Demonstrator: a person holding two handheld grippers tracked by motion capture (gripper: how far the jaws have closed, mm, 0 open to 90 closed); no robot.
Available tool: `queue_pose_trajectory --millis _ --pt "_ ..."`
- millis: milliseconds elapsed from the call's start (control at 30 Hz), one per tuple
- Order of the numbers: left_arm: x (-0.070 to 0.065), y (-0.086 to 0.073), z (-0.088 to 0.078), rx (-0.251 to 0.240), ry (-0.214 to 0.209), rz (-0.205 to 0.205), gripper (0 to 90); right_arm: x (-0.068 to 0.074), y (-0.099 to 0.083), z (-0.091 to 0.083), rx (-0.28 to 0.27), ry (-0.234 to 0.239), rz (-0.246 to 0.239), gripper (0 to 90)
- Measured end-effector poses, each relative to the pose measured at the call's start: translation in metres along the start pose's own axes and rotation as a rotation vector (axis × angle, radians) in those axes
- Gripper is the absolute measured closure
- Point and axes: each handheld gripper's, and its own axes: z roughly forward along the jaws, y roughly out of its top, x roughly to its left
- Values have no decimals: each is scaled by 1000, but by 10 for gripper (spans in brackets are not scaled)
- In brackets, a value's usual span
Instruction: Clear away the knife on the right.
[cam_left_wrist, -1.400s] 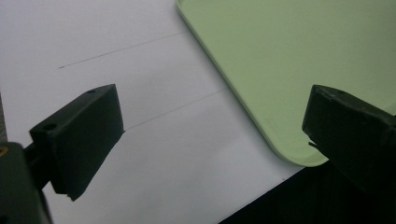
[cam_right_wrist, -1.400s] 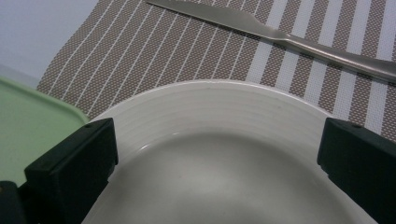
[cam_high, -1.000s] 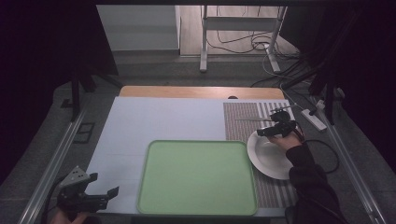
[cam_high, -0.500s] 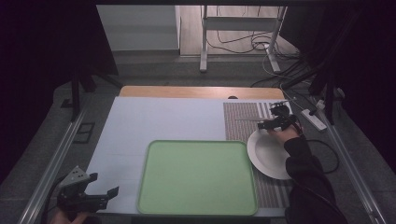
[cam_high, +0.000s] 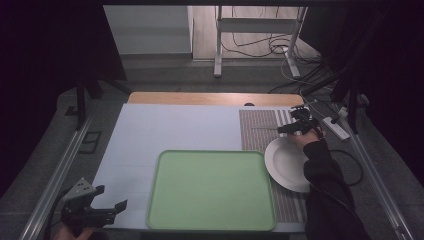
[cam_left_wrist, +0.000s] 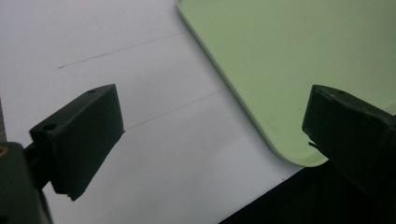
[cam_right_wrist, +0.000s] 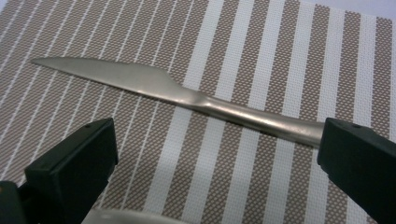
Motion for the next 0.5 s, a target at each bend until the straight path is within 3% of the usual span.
queue_pose_trajectory --millis 167,267,367,433,500 --pt "0 0 0 -2 -1 -1 52 -4 1 5 15 -8 -13 5" --pt "0 0 0 -2 -2 -1 52 -7 4 1 -17 -18 -23 149" --pt "0 0 0 -2 -1 0 52 -11 7 -3 -30 -8 -38 368" --pt "0 0 0 -2 -2 -1 52 -15 8 -3 -13 25 -48 465" --pt "1 0 0 -2 -2 -2 52 -17 10 0 10 28 -45 532"
